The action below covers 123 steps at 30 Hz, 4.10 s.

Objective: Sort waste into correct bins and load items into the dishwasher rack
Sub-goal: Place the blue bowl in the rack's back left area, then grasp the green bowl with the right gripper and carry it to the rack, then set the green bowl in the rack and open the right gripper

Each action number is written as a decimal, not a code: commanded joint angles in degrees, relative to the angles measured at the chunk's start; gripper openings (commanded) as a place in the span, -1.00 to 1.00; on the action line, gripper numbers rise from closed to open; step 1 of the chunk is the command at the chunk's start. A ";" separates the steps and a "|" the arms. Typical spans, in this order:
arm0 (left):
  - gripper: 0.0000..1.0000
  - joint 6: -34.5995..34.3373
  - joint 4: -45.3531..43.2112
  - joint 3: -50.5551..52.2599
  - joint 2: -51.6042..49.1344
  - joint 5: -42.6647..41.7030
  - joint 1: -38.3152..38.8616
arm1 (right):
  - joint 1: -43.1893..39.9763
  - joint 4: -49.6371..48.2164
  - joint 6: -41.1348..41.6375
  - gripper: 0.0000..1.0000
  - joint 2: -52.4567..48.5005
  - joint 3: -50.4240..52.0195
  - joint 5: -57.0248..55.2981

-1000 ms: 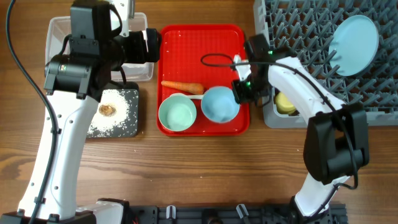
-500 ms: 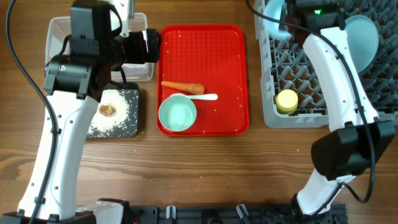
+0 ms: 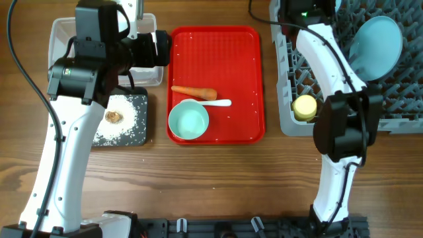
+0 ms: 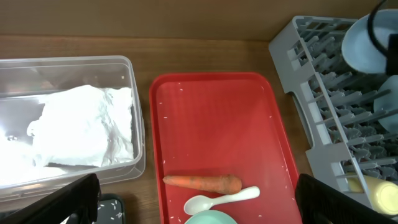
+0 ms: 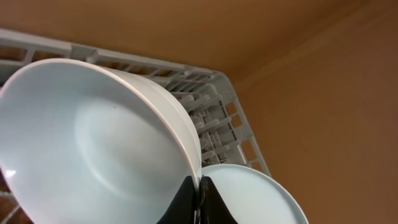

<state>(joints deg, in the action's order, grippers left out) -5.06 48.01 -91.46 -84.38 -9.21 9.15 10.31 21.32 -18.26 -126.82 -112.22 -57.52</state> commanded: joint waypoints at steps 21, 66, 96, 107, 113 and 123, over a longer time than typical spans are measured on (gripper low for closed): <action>1.00 -0.35 -0.13 -0.07 -0.15 0.11 -0.26 | 5.07 4.87 -5.75 -0.85 -5.40 0.22 -4.15; 1.00 -0.35 -0.13 -0.07 -0.15 0.11 -0.26 | 24.81 21.79 48.39 -0.33 11.21 32.44 74.84; 1.00 -0.35 -0.13 -0.07 -0.15 0.11 -0.26 | 2.58 25.64 21.46 -0.91 29.24 31.15 -2.43; 1.00 -0.35 -0.13 -0.07 -0.15 0.11 -0.26 | 3.93 24.83 18.38 -0.91 18.27 31.19 -12.20; 1.00 -0.35 -0.13 -0.07 -0.15 0.11 -0.26 | 3.93 19.54 15.02 -0.91 18.29 31.19 -20.92; 1.00 -0.35 -0.13 -0.07 -0.15 0.11 -0.26 | 7.91 15.17 11.74 -0.91 18.29 31.19 -13.07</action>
<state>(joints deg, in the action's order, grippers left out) -5.06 48.01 -91.46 -84.42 -9.21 9.15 16.19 37.54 -5.93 -107.72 -81.12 -71.37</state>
